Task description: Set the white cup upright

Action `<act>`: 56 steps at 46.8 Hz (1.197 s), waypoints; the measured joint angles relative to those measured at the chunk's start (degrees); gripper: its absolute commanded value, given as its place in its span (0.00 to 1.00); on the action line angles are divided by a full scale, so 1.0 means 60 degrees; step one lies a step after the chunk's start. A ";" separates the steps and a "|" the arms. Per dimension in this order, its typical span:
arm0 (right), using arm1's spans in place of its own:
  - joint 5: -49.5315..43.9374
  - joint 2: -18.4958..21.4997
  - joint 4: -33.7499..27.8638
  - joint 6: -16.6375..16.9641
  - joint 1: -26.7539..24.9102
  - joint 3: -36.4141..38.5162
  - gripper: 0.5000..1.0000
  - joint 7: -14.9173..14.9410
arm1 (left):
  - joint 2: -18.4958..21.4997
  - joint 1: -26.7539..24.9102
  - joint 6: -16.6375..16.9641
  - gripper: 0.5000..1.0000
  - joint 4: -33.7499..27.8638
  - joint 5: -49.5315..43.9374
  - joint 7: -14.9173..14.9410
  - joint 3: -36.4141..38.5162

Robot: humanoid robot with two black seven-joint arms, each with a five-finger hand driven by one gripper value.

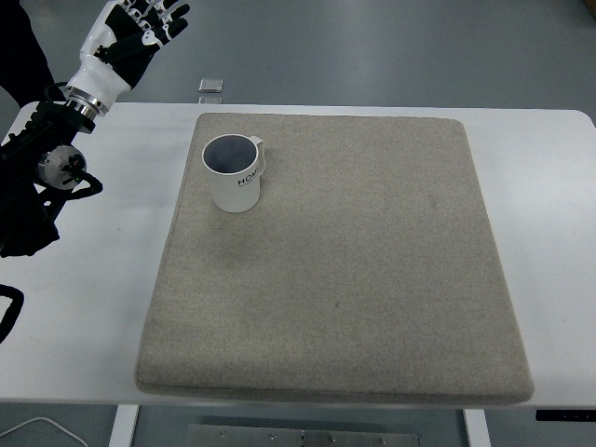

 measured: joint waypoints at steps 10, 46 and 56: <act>0.0000 0.0000 -0.0001 0.0000 -0.0004 0.0003 0.86 0.0001 | 0.0022 0.0001 0.1323 0.91 0.0104 -0.0969 0.0000 0.0084; 0.0000 0.0000 -0.0002 0.0000 -0.0002 -0.0003 0.86 0.0000 | -0.0517 0.0580 0.1684 0.92 0.0866 -0.3295 0.3762 -0.0058; 0.0000 0.0000 -0.0002 0.0000 0.0003 0.0002 0.86 0.0006 | -0.0805 0.0607 0.1684 0.93 0.0973 -0.4134 0.4467 -0.0057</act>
